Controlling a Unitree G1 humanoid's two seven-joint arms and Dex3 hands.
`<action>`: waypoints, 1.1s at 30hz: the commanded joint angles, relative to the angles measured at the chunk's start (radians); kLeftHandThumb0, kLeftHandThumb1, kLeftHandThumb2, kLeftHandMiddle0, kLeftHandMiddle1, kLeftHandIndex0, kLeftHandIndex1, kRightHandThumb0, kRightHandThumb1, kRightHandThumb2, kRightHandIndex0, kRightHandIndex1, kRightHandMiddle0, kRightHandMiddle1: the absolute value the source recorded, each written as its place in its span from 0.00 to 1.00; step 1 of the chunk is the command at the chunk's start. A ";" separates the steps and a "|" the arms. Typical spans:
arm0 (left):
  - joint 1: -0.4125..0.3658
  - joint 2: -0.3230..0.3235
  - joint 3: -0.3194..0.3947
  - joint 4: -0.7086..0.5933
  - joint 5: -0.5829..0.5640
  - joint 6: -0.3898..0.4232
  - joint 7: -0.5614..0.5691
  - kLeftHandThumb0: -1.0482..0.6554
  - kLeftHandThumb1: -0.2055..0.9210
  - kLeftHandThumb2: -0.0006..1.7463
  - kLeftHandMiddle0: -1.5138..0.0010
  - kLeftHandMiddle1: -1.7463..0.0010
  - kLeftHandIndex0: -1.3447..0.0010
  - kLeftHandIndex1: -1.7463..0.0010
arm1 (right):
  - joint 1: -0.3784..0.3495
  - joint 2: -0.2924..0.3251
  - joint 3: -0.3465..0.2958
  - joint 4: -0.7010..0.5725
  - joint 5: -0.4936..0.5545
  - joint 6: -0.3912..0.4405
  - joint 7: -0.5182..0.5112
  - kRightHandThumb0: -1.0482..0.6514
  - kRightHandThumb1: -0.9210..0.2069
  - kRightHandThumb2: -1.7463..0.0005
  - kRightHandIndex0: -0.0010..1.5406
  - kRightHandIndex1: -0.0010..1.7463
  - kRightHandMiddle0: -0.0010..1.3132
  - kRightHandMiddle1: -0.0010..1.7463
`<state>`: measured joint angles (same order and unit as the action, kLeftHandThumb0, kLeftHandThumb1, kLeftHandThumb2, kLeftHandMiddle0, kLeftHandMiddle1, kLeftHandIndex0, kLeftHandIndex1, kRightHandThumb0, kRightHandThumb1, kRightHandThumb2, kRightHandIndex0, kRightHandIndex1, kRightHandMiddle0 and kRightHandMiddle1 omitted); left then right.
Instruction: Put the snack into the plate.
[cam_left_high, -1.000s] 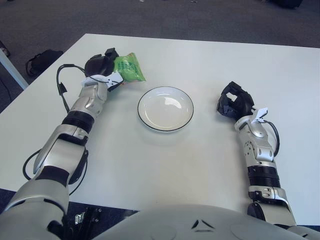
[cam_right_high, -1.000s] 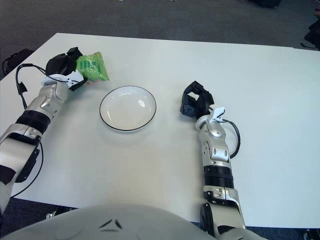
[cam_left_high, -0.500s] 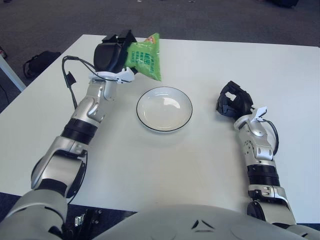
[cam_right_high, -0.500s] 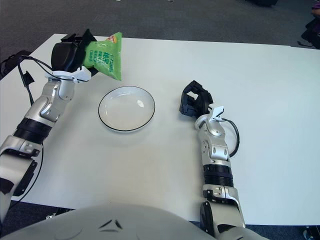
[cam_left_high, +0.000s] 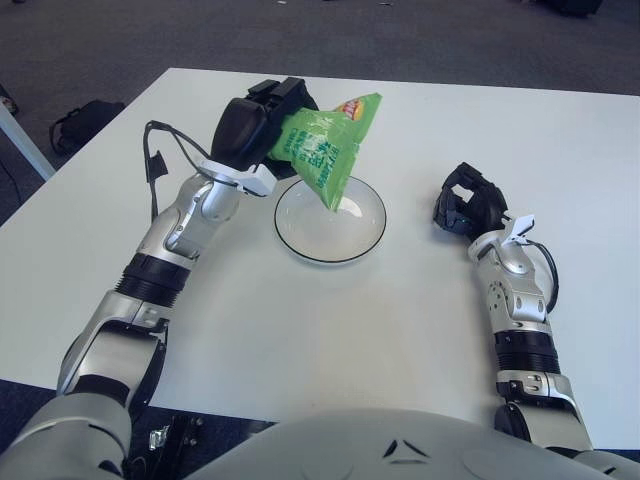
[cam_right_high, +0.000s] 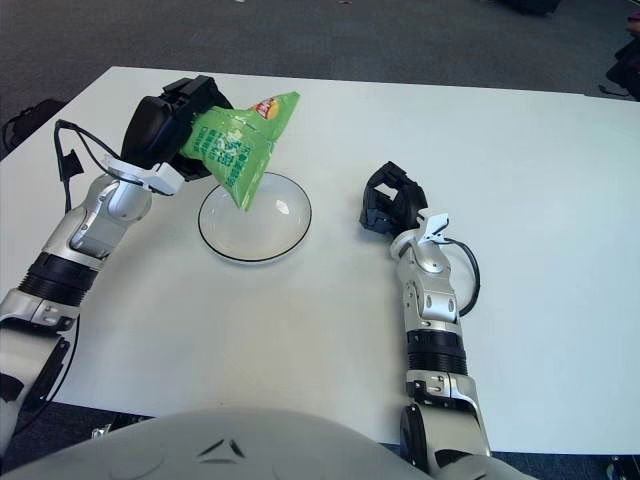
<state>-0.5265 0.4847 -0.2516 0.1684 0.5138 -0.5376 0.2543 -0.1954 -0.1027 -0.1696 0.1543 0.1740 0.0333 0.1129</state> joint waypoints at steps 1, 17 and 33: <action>0.001 -0.027 -0.008 -0.018 -0.034 -0.064 -0.044 0.61 0.19 0.94 0.43 0.03 0.55 0.00 | 0.066 0.013 0.000 0.043 0.003 0.020 0.000 0.34 0.53 0.26 0.63 1.00 0.46 1.00; 0.041 -0.123 -0.022 -0.027 -0.058 -0.129 -0.186 0.61 0.19 0.94 0.43 0.04 0.55 0.00 | 0.071 0.012 0.004 0.038 0.003 0.019 0.003 0.34 0.53 0.25 0.63 1.00 0.46 1.00; 0.167 -0.158 -0.062 0.030 0.067 -0.122 -0.176 0.61 0.22 0.93 0.45 0.02 0.57 0.00 | 0.068 0.012 0.009 0.034 -0.002 0.025 0.000 0.34 0.53 0.25 0.63 1.00 0.46 1.00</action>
<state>-0.3750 0.3299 -0.3040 0.1851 0.5567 -0.6766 0.0767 -0.1936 -0.1049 -0.1654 0.1456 0.1736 0.0349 0.1136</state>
